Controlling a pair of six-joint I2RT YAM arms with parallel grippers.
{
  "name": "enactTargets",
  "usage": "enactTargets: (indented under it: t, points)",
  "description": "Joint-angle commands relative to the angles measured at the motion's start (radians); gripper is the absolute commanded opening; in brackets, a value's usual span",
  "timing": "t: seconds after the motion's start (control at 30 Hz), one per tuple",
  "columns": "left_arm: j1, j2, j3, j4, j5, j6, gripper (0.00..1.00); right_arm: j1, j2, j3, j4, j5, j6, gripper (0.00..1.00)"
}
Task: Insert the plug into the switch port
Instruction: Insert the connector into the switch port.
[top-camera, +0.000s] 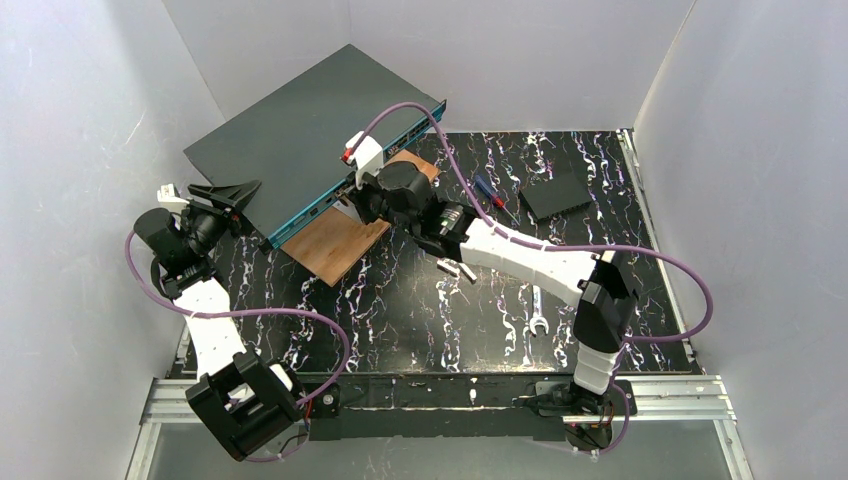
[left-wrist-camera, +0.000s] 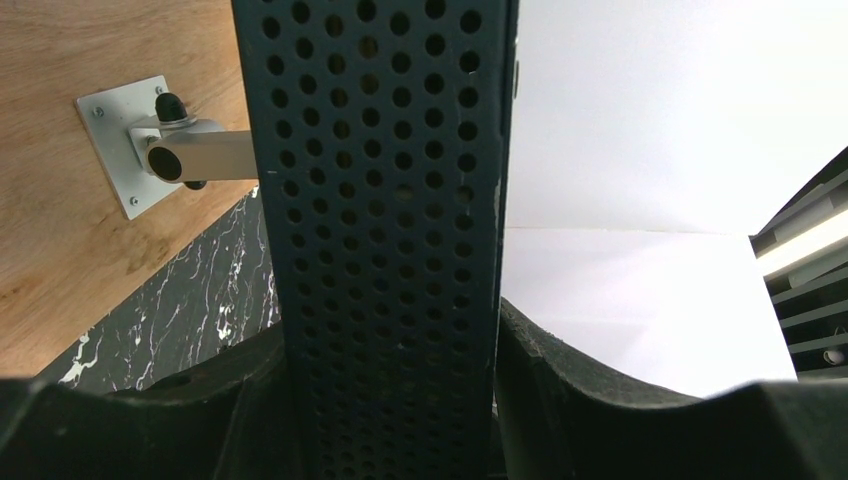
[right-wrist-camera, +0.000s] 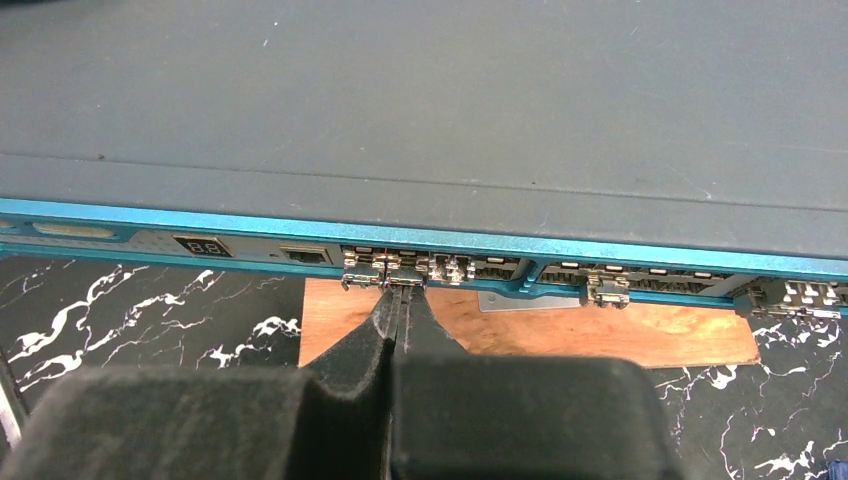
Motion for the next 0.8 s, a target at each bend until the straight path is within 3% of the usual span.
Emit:
enactTargets:
  t: [0.0,0.33,0.77]
  points:
    - [-0.036,-0.028,-0.008,-0.025,0.12,0.069,0.0,-0.01,0.01,-0.016,0.34,0.01,-0.014,0.01]
    - [-0.02,-0.031,-0.017,-0.024,0.109,0.065,0.0,-0.01,-0.102,-0.116,0.223,0.019,0.013,0.07]
    - [-0.002,-0.016,-0.018,-0.024,0.107,0.069,0.0,-0.021,-0.416,-0.427,0.036,0.204,-0.014,0.37]
